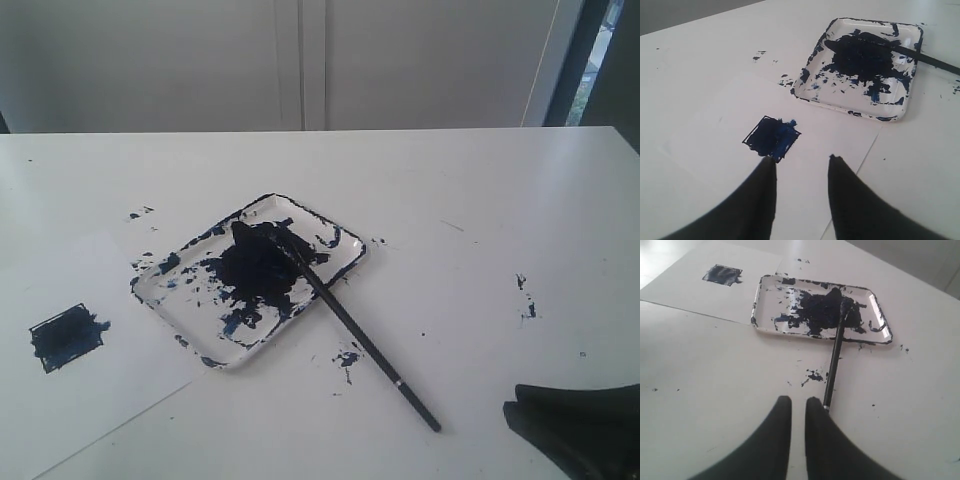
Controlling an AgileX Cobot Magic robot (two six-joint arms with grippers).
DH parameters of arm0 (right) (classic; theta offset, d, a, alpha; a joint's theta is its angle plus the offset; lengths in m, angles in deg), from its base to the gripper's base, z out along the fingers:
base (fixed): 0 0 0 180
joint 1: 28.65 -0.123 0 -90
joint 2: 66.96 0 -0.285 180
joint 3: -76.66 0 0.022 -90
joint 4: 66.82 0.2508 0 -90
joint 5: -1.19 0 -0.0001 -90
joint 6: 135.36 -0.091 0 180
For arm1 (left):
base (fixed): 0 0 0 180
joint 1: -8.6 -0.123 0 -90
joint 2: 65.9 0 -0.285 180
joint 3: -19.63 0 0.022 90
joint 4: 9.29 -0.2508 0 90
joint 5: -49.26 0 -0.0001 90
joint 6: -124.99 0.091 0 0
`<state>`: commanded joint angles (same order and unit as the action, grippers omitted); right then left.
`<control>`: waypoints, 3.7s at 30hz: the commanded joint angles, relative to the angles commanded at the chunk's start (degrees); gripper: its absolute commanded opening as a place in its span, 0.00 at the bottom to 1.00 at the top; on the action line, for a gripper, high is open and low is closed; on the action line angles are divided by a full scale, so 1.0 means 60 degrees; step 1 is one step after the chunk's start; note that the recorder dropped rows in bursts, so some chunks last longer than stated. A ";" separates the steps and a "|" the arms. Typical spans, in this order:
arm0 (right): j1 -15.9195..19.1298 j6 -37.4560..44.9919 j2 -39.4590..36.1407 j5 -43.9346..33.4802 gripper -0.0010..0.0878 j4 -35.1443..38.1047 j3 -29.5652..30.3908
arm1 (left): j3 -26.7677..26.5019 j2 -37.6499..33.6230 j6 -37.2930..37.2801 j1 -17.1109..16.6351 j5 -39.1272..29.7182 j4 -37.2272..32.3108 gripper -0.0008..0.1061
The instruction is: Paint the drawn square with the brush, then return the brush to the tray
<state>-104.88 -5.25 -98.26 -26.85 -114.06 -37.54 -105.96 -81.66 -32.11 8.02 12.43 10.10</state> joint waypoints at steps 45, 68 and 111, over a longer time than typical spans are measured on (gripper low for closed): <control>0.8626 0.0000 0.2005 0.0872 0.13 1.0164 0.1512 | 0.0543 0.1330 0.0000 -0.1375 0.0885 -0.1360 0.38; 0.8626 0.0220 0.3918 0.2847 0.13 0.5110 0.1903 | 0.3801 0.1330 -0.0023 -0.2159 0.5437 -0.1816 0.38; 0.8626 0.1712 0.3918 0.1028 0.13 0.4114 0.1903 | 0.3801 0.1330 -0.0087 -0.2159 0.3239 0.1266 0.01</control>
<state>-53.12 5.03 -74.75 -20.68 -89.37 -26.12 -83.15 -73.69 -32.63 -4.93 31.86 17.69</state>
